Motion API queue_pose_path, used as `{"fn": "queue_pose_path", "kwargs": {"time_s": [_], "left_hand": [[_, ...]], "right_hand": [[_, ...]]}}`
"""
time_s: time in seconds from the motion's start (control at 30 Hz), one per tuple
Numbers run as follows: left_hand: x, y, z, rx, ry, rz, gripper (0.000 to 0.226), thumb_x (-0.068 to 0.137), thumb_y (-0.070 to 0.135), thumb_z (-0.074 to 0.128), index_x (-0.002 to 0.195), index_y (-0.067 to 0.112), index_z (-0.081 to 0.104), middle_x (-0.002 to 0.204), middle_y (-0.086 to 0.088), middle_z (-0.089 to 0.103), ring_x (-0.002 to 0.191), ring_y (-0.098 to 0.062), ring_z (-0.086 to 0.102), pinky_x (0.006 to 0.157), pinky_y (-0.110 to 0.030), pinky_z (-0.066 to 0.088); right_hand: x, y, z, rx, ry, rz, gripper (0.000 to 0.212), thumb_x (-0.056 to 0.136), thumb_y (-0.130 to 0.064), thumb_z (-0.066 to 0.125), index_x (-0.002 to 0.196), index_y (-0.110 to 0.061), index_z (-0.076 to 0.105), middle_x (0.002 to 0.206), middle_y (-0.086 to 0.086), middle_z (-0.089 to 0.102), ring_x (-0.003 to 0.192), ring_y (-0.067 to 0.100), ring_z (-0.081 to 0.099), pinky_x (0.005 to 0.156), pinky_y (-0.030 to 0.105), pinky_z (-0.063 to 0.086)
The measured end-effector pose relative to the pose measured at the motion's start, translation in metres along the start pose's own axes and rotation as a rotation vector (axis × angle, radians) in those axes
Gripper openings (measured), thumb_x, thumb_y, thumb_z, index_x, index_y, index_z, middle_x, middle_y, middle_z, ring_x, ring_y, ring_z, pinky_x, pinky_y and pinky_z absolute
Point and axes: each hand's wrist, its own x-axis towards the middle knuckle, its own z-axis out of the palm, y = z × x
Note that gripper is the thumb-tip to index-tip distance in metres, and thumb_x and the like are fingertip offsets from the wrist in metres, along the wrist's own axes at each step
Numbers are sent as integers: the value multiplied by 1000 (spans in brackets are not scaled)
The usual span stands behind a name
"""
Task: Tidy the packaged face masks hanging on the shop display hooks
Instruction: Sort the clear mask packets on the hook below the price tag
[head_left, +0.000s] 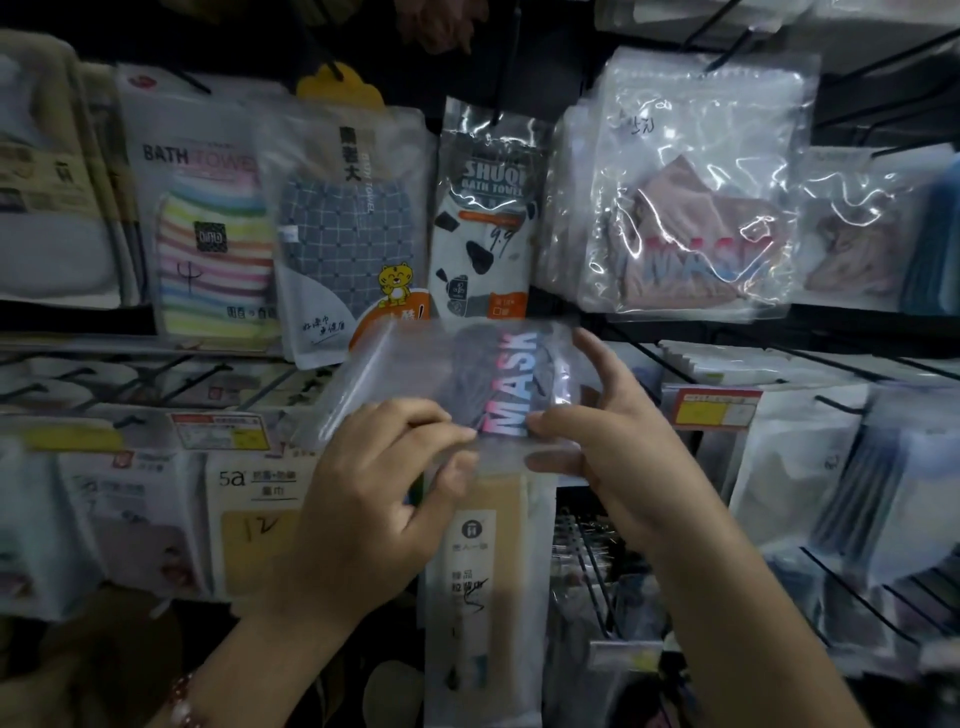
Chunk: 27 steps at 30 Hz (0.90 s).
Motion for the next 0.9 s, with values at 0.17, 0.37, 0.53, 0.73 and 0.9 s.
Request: {"fn": "queue_pose_path", "kwargs": {"time_s": [0.17, 0.37, 0.53, 0.73, 0.9], "left_hand": [[8, 6, -9, -69, 79, -432, 35, 95, 39, 52, 126, 26, 62, 128, 13, 44, 127, -4, 40, 106, -26, 33], [33, -4, -20, -619, 163, -925, 45, 89, 50, 61, 132, 39, 55, 124, 14, 63, 115, -9, 60, 103, -41, 46], [66, 5, -14, -912, 25, -987, 13, 97, 21, 60, 102, 20, 72, 92, -3, 77, 87, -18, 72, 86, -38, 55], [96, 24, 3, -813, -168, -785, 11, 95, 16, 65, 97, 21, 73, 92, -6, 77, 87, -32, 73, 80, -48, 61], [118, 46, 15, -646, -360, -511, 11, 93, 15, 68, 96, 26, 70, 87, 11, 77, 80, -11, 73, 74, -27, 59]], "right_hand": [[-12, -7, 0, -73, 25, -271, 95, 83, 15, 59, 149, -44, 27, 109, -5, 70, 86, 20, 71, 65, 28, 55], [-27, -2, -16, 2, 77, -420, 93, 86, 17, 57, 149, -44, 28, 110, -3, 69, 91, 21, 68, 78, 37, 58], [-39, 10, -25, -71, 195, -398, 96, 87, 17, 56, 149, -48, 23, 108, -2, 68, 84, 20, 70, 66, 30, 57], [-51, 17, -56, -463, 552, -288, 78, 82, -26, 71, 146, -43, 29, 152, 0, 35, 133, 17, 45, 104, 49, 45], [-61, -23, -65, -900, 674, -555, 69, 90, -33, 63, 150, -33, 28, 160, -15, 11, 147, 10, 11, 114, 43, 24]]}}
